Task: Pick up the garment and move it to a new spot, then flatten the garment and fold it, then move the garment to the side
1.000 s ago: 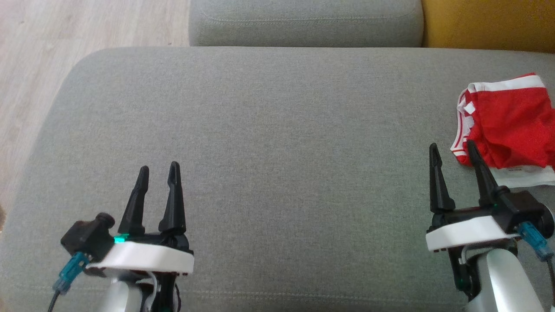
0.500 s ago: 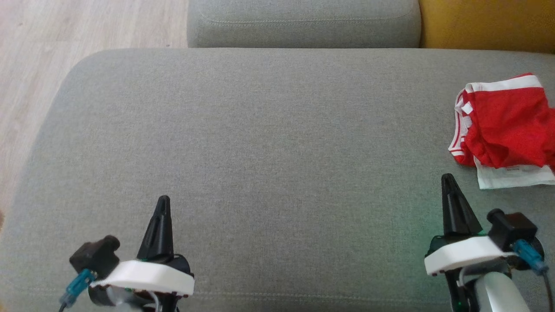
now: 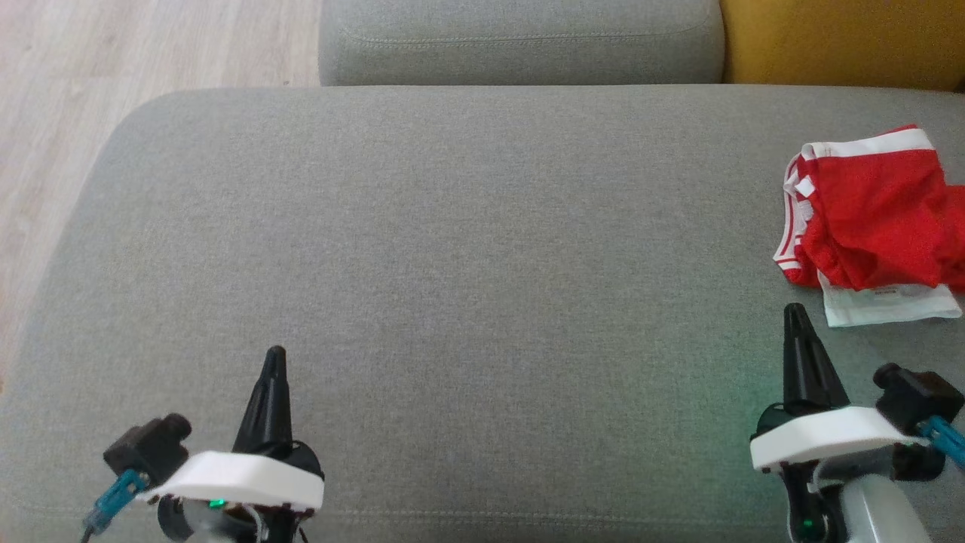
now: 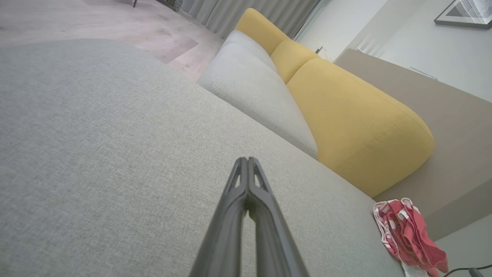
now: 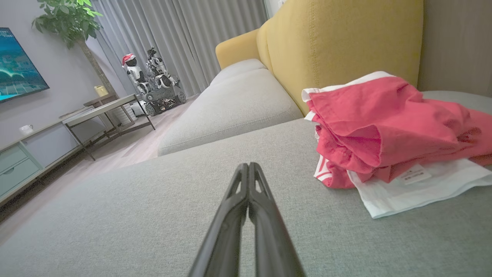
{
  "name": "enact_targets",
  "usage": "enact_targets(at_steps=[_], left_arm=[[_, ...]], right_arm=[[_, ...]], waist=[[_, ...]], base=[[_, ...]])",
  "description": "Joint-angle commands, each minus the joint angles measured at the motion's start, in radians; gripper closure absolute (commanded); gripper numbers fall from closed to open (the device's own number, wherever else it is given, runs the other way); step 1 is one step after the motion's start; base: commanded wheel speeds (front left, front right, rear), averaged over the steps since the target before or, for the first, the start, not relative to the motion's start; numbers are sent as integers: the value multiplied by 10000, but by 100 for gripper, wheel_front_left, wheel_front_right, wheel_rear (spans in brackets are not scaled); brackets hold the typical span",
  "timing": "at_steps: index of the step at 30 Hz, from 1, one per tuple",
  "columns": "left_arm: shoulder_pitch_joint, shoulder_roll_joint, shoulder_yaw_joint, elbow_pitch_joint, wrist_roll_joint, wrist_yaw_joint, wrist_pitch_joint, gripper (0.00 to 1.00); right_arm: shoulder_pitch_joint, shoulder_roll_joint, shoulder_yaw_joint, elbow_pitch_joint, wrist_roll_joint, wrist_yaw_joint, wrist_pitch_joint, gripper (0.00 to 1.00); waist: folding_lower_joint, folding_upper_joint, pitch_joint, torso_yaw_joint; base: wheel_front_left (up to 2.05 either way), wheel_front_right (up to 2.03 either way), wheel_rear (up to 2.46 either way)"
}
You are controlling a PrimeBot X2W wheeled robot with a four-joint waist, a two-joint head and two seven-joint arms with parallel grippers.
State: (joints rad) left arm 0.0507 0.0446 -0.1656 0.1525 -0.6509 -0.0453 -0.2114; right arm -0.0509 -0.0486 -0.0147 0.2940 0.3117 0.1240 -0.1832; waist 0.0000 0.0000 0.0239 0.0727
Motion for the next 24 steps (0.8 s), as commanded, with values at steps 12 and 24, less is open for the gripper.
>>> enact_targets(at_steps=[12, 24], left_arm=[[-683, 172, 400, -150, -1336, -179, 363, 100], [-792, 214, 636, -20, -2487, -268, 677, 100]], right_arm=[[-445, -25, -148, -386, 1706, 18, 409, 100], [-461, -24, -259, -401, 3188, 25, 746, 100]], waist=[[0, 0, -25, -87], [0, 0, -49, -171]], base=[[0, 0, 0], [0, 0, 0]])
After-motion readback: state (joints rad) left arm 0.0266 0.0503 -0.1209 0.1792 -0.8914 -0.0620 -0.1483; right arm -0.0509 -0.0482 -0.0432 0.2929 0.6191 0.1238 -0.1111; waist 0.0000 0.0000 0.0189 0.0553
